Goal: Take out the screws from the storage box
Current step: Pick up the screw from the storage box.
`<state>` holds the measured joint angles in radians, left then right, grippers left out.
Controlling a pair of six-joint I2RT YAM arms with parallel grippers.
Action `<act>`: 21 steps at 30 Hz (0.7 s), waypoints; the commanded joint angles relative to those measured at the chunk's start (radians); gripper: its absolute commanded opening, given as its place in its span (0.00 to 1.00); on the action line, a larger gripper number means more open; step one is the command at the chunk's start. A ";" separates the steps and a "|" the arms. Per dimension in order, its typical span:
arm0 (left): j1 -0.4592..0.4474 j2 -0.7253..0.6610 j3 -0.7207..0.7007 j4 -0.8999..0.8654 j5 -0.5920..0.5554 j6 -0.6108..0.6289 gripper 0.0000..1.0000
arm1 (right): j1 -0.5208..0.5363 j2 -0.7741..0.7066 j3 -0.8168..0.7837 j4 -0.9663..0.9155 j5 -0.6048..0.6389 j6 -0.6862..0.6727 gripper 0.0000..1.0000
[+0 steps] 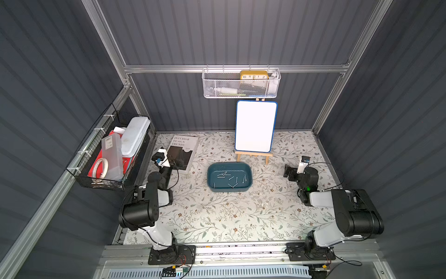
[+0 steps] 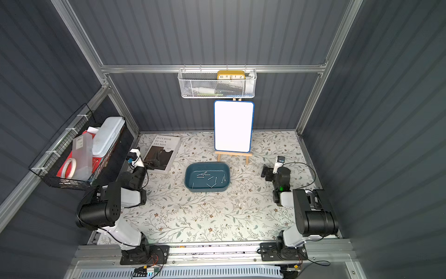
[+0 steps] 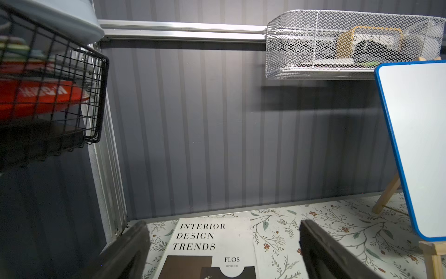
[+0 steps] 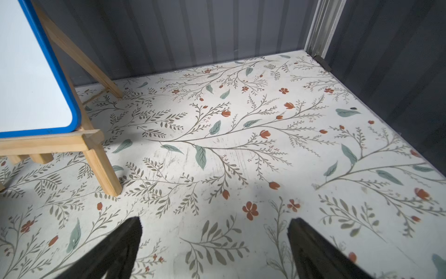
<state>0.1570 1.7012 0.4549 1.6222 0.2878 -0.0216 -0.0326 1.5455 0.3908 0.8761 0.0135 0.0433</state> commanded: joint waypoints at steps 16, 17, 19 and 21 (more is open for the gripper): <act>0.006 -0.005 -0.009 0.080 0.007 0.017 0.99 | 0.004 0.011 0.000 0.037 0.000 0.002 0.99; 0.006 -0.006 -0.010 0.080 0.008 0.017 0.99 | 0.003 0.011 0.000 0.037 0.000 0.003 0.99; 0.006 -0.008 -0.012 0.084 0.008 0.018 0.99 | 0.003 0.010 -0.002 0.041 -0.007 -0.004 0.99; 0.004 -0.025 -0.005 0.054 0.014 0.023 0.99 | 0.004 0.005 -0.011 0.065 -0.008 -0.007 0.99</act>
<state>0.1570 1.7008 0.4549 1.6222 0.2882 -0.0212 -0.0326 1.5455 0.3904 0.8936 0.0139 0.0433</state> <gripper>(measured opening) 0.995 0.990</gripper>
